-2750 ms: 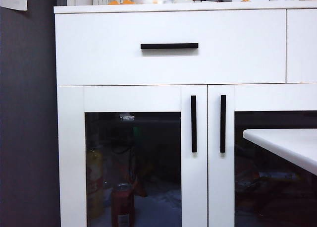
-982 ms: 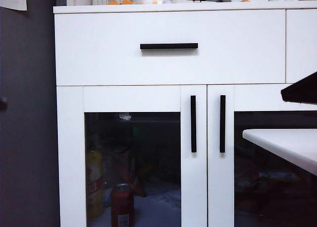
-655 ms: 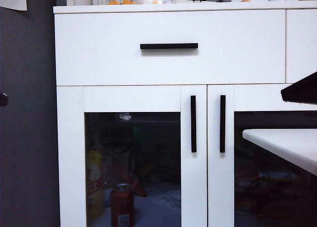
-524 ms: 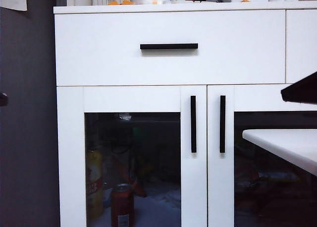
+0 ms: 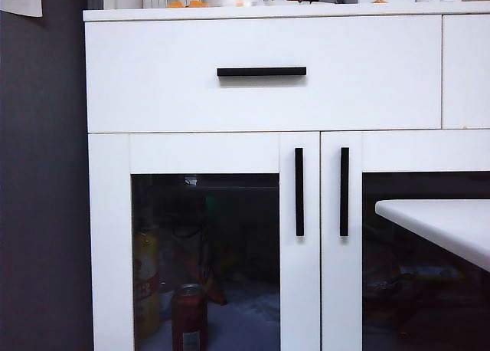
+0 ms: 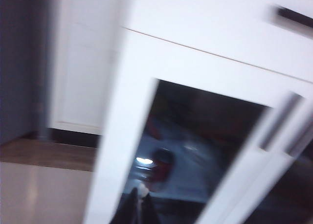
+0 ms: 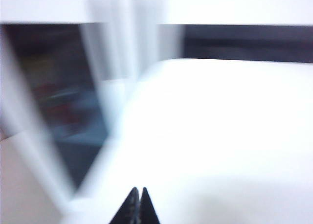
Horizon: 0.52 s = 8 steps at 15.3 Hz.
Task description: Open the left door of the white cabinet, pick up a can of beverage from the table on the right, place it inside the cabinet, and finally close the cabinet door.
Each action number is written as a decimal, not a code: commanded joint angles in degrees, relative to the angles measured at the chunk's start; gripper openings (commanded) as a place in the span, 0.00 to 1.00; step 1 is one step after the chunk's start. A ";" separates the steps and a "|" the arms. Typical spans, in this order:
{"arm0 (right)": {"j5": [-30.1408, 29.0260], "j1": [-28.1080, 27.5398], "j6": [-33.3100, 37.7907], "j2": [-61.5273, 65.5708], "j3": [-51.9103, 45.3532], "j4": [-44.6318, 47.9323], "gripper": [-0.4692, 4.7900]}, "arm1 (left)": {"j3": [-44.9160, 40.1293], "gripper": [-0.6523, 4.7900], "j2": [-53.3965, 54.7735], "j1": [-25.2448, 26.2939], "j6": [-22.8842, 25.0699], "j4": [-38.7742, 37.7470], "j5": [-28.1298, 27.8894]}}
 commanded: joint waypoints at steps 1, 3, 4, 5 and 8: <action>0.04 -4.74 0.07 -0.02 -0.26 0.57 0.08 | -0.02 0.11 -0.13 2.34 0.04 0.52 0.04; 0.04 -5.25 0.09 -0.02 -0.26 0.57 0.08 | -0.02 0.11 -0.13 2.60 0.04 0.52 0.07; -0.02 -5.07 0.09 -0.02 -0.26 0.59 0.08 | -0.02 0.11 -0.13 2.60 0.04 0.48 0.07; 0.02 -5.11 0.07 -0.02 -0.26 0.57 0.08 | -0.02 0.11 -0.13 2.60 0.04 0.48 0.07; 0.02 -5.14 0.07 -0.02 -0.26 0.57 0.08 | -0.02 0.11 -0.04 2.60 0.04 0.35 0.33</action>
